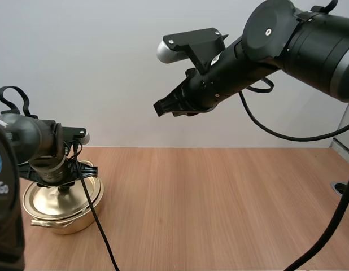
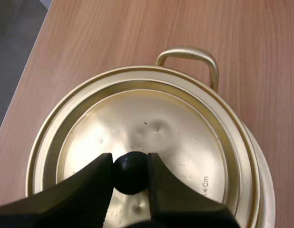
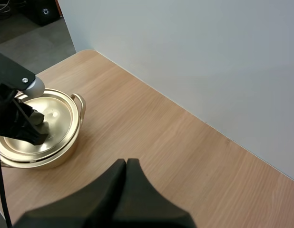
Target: Open the pot, put the car inside, and close it
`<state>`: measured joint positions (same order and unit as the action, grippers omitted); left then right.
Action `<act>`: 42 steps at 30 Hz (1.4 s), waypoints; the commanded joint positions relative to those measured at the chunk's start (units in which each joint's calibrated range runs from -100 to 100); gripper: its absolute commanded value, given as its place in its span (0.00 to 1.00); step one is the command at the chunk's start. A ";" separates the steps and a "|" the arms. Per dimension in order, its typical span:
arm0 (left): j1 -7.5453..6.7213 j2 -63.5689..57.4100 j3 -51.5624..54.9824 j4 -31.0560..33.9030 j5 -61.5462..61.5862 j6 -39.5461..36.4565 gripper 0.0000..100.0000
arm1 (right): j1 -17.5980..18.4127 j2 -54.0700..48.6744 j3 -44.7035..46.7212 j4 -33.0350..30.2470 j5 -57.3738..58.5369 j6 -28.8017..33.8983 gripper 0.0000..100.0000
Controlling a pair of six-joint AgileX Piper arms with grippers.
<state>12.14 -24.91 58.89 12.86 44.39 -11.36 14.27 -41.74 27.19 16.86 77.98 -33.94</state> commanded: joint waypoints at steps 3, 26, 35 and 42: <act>0.03 -2.85 -2.93 -0.97 3.10 0.61 0.00 | 0.01 0.06 0.07 0.02 -0.26 0.02 0.00; 0.03 -3.81 -3.80 -9.14 10.03 7.32 0.00 | -0.48 0.06 0.07 0.02 0.18 0.02 0.00; 0.03 0.78 -3.80 -8.74 10.58 7.32 0.00 | -0.48 0.06 0.07 0.02 0.33 0.02 0.00; 0.03 0.97 -3.80 -7.82 9.75 7.32 0.00 | -0.48 0.06 0.07 0.02 0.49 0.02 0.00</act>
<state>12.14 -24.10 55.02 5.04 54.09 -4.03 13.80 -41.74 27.19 16.86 78.33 -33.94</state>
